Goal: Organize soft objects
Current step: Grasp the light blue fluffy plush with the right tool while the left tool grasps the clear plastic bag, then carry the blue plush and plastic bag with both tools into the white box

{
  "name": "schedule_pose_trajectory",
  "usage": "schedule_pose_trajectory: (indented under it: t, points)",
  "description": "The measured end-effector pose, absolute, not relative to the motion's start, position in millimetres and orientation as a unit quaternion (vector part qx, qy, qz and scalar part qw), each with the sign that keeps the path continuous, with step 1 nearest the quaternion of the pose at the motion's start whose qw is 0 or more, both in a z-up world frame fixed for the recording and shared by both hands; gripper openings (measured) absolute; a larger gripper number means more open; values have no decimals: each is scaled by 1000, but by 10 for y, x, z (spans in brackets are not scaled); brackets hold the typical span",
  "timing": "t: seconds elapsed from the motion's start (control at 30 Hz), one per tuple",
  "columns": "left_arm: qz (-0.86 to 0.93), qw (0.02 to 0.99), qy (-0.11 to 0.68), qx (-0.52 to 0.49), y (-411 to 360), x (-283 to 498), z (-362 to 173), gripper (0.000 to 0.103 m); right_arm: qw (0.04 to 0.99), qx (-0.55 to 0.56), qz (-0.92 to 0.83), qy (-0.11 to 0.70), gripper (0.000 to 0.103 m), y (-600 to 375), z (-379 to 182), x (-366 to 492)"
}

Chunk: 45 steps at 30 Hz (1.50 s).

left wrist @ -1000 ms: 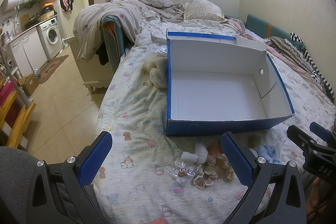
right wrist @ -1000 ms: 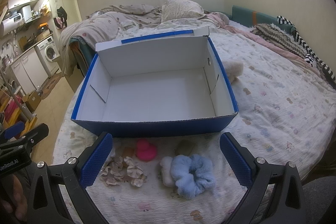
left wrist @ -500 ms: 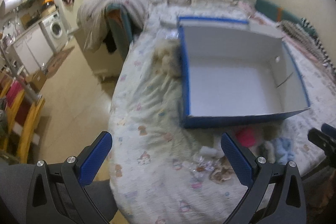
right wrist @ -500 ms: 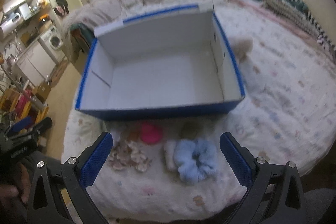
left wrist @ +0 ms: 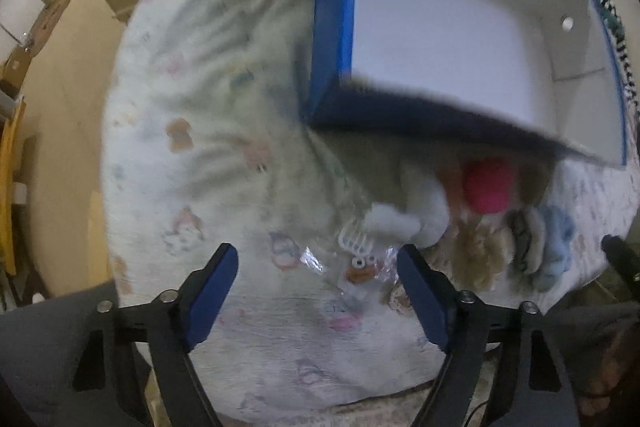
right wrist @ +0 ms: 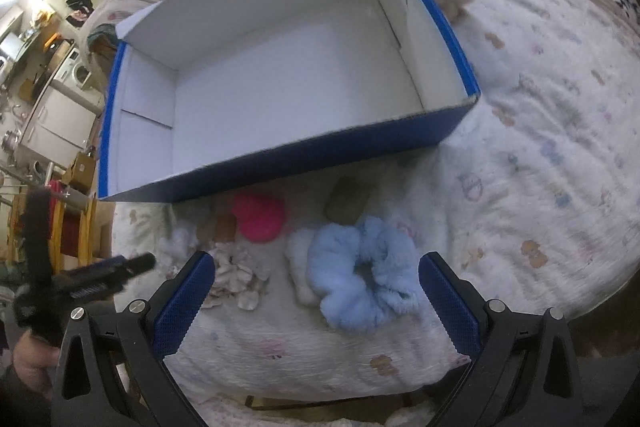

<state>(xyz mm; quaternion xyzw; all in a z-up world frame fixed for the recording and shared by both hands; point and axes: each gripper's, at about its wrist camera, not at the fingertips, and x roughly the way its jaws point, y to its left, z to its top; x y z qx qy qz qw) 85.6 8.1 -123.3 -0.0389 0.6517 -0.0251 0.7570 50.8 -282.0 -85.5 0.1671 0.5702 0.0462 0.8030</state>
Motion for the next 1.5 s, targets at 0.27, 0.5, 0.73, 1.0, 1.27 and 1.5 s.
schedule_pose_trajectory:
  t: [0.27, 0.5, 0.73, 1.0, 1.27, 1.5]
  points:
    - [-29, 735, 676, -42, -21, 845, -1645, 57, 774, 206, 36, 597, 103, -2943, -1101, 517]
    - [-54, 729, 678, -73, -41, 835, -1816, 19, 734, 243, 12, 634, 103, -3095, -1408, 546]
    - [-58, 757, 650, -39, -69, 691, -1643, 17, 724, 210, 16, 657, 103, -2880, -1584, 629]
    - [-42, 782, 622, -3, -71, 525, -1276, 17, 731, 187, 47, 654, 34, -2653, -1583, 688]
    - [-48, 784, 619, -18, 85, 497, -1138, 17, 770, 182, 96, 604, 26, -2510, -1231, 586]
    - [-22, 801, 598, -28, 205, 380, -925, 17, 783, 199, 122, 576, 26, -2543, -957, 443]
